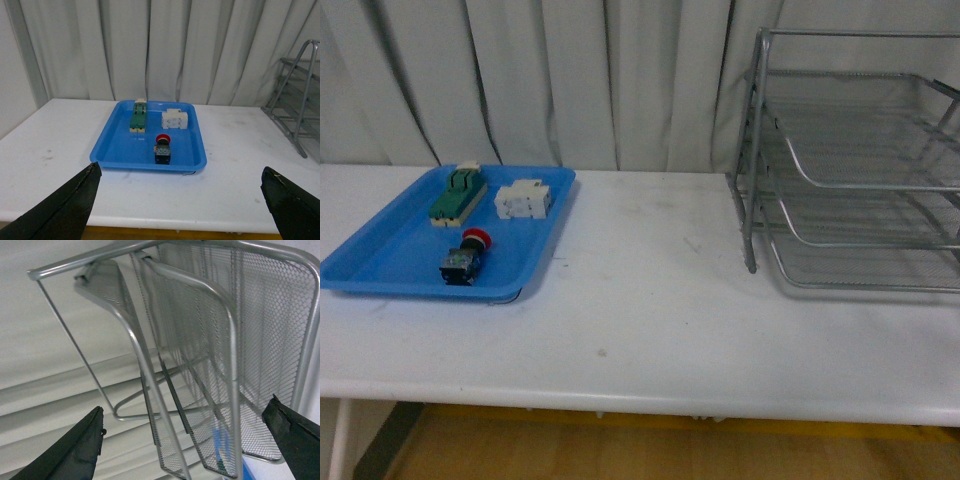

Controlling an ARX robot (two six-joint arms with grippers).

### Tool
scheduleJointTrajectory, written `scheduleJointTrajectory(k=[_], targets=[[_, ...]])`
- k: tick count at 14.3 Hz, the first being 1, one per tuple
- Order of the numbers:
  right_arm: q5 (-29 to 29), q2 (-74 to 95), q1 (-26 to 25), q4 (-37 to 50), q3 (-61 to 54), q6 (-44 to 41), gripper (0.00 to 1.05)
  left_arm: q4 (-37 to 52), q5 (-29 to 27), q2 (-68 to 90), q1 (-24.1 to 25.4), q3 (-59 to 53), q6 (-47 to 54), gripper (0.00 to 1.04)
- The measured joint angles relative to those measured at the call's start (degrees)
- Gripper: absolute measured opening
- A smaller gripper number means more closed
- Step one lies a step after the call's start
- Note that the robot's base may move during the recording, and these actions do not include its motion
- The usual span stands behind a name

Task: Place button on rack with both arms

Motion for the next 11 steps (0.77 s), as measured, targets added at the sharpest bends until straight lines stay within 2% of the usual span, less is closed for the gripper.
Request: scheduleJointTrajectory(k=[4, 7, 11], targets=[[-1.2, 5.9, 3.7, -0.1, 1.5, 0.1, 0.98, 0.0, 0.0, 0.0, 0.0, 0.0, 0.0, 0.98], [-2.2, 11.3, 5.4, -0.1, 7.8, -5.4, 0.98, 0.0, 0.0, 0.0, 0.0, 0.0, 0.0, 0.98], [-2.4, 11.9, 6.5, -0.1, 9.5, -6.6, 0.98, 0.0, 0.0, 0.0, 0.0, 0.0, 0.0, 0.98]])
